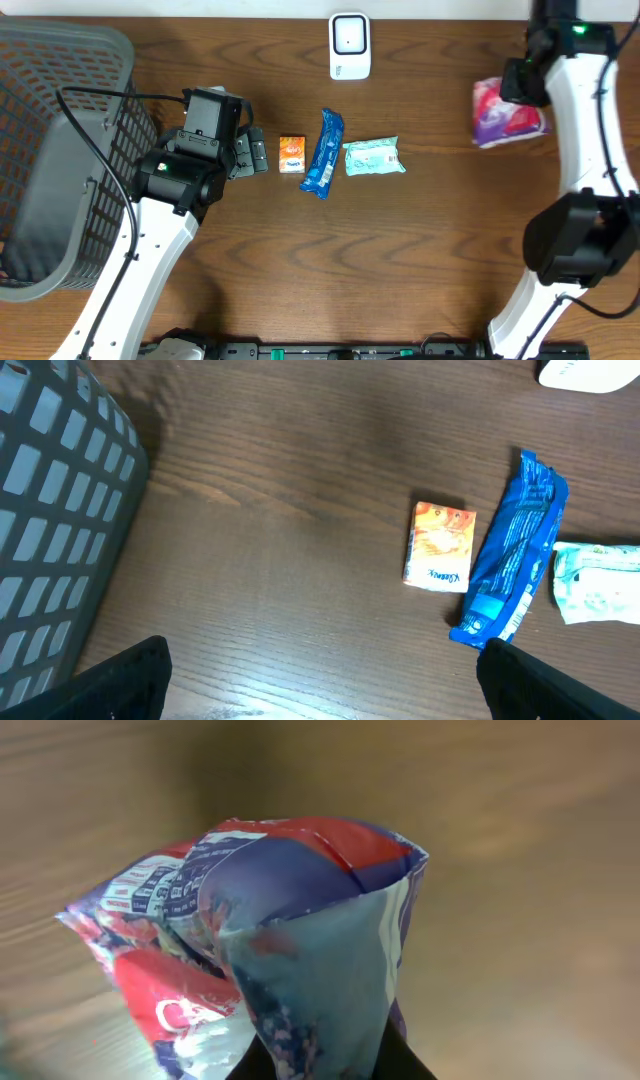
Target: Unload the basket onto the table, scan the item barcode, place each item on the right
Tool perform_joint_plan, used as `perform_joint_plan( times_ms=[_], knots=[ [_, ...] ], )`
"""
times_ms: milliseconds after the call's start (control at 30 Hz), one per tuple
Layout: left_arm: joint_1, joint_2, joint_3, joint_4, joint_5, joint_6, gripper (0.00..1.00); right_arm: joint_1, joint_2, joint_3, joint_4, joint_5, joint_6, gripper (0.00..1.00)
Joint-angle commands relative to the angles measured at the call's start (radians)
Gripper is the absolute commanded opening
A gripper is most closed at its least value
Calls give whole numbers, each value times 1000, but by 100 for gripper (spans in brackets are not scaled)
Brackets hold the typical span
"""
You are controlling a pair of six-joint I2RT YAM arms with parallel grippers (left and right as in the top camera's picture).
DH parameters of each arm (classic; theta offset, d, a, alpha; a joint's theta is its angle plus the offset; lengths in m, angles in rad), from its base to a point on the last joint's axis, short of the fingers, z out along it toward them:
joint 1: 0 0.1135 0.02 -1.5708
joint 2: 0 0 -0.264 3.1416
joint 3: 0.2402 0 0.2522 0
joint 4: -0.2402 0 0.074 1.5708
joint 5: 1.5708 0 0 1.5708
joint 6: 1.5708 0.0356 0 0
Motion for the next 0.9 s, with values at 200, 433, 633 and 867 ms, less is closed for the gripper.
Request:
perform_joint_plan(
  times_ms=[200,433,633,867],
  knots=[
    [2,2,5,-3,-6,20,98,124,200,-87,34,374,174,1],
    [2,2,5,-3,-6,20,98,224,224,-71,145,40,104,44],
    [2,2,5,-3,-6,20,98,232,211,121,100,-222,45,50],
    [2,2,5,-3,-6,20,98,154,211,361,-70,-280,30,57]
  ],
)
